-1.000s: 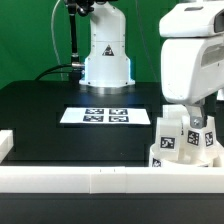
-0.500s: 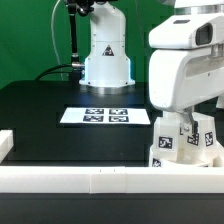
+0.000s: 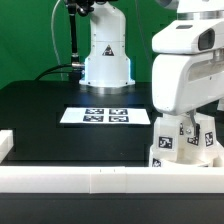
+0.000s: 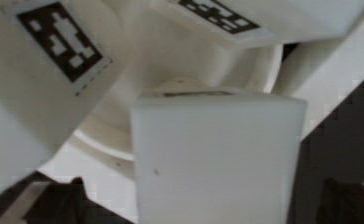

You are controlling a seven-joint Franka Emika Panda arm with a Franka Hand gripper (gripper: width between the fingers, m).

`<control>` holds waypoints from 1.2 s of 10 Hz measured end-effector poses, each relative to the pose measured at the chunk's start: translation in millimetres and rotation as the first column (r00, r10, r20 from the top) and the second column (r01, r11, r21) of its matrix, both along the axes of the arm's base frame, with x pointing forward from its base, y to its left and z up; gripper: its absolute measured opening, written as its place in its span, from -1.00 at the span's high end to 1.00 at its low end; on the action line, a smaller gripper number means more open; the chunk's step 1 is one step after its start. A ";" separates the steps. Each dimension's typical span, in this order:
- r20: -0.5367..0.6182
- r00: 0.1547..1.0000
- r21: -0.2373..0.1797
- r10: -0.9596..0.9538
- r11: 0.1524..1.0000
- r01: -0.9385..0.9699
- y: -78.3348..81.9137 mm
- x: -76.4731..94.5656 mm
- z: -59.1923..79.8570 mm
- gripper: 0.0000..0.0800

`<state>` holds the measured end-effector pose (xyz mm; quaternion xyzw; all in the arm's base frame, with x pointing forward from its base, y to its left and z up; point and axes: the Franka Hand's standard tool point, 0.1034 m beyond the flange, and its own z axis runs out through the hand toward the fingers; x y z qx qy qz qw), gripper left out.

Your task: Assemble stool

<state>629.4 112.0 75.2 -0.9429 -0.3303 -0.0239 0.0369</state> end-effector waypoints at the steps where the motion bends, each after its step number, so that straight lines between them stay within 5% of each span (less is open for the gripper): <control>1: 0.000 1.000 0.000 -0.001 1.000 0.001 -0.5 0.1 0.0 -0.62; 3: -0.001 1.000 0.000 0.000 1.000 0.000 -0.6 0.0 -0.6 0.01; 5: 0.002 1.000 0.000 -0.008 1.000 0.008 -1.1 0.6 -0.9 0.16; 8: -0.002 0.999 0.002 -0.045 0.999 0.045 -1.1 0.6 -0.9 0.16; 12: -0.035 0.924 0.012 -0.382 0.924 0.382 0.9 0.2 -1.1 0.16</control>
Offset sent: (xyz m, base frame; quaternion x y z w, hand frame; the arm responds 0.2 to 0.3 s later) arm 0.0014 0.0008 -0.0053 -0.0028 0.0074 -0.0103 0.9999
